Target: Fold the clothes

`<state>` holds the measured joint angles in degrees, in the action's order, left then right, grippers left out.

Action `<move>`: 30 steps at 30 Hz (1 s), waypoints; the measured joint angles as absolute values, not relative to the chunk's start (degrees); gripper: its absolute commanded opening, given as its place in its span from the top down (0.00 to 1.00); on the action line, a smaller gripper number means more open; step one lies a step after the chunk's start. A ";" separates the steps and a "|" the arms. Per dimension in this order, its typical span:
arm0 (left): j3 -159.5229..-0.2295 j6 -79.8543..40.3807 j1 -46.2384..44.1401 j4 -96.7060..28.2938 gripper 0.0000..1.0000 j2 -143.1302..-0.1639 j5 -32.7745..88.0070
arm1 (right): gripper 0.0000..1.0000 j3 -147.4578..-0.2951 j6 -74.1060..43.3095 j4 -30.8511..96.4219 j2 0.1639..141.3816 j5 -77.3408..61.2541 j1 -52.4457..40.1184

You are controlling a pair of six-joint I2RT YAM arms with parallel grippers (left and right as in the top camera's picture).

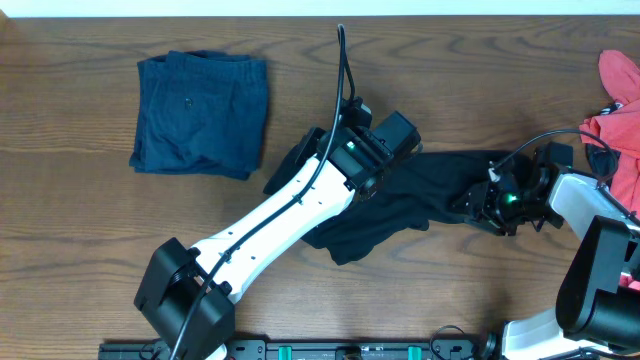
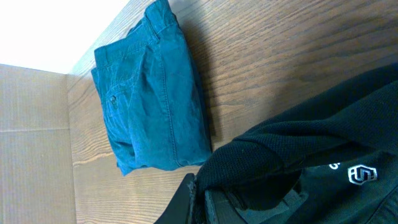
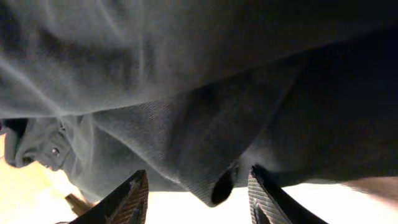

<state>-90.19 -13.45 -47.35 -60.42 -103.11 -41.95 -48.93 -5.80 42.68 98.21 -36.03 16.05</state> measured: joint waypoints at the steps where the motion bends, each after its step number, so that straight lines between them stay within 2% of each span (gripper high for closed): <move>1: -90.19 -13.45 -47.35 -60.42 0.94 -103.11 -41.95 | 0.53 -48.93 -6.11 42.09 98.19 -35.94 16.05; 4: -90.19 -13.45 -47.35 -60.42 0.94 -103.11 -41.95 | 0.66 -48.93 -6.92 40.73 98.21 -36.14 16.05; 9: -90.19 -13.45 -47.35 -60.42 0.94 -103.11 -41.95 | 0.73 -48.93 -6.07 39.97 98.21 -39.27 16.05; 16: -90.19 -13.45 -47.35 -60.42 0.94 -103.11 -41.95 | 0.73 -48.93 -3.01 42.02 98.21 -42.46 15.97; 17: -90.19 -13.45 -47.35 -60.42 0.94 -103.11 -41.95 | 0.71 -48.93 -2.70 42.24 98.21 -42.44 15.88; 18: -90.19 -13.45 -47.35 -60.42 0.94 -103.11 -41.95 | 0.64 -48.93 -2.44 42.39 98.21 -42.30 15.79; 23: -90.19 -13.45 -47.35 -60.42 0.94 -103.11 -41.95 | 0.54 -48.90 -2.46 43.53 98.21 -38.46 15.25; 25: -90.19 -13.45 -47.35 -60.45 0.94 -103.11 -41.95 | 0.58 -48.88 -3.07 44.07 98.21 -35.77 15.16; 27: -90.19 -13.45 -47.35 -60.42 0.94 -103.11 -41.95 | 0.65 -48.88 -3.55 44.14 98.19 -34.09 15.14; 30: -90.19 -13.45 -47.35 -60.42 0.94 -103.11 -41.95 | 0.69 -48.88 -4.29 43.99 98.21 -32.93 15.14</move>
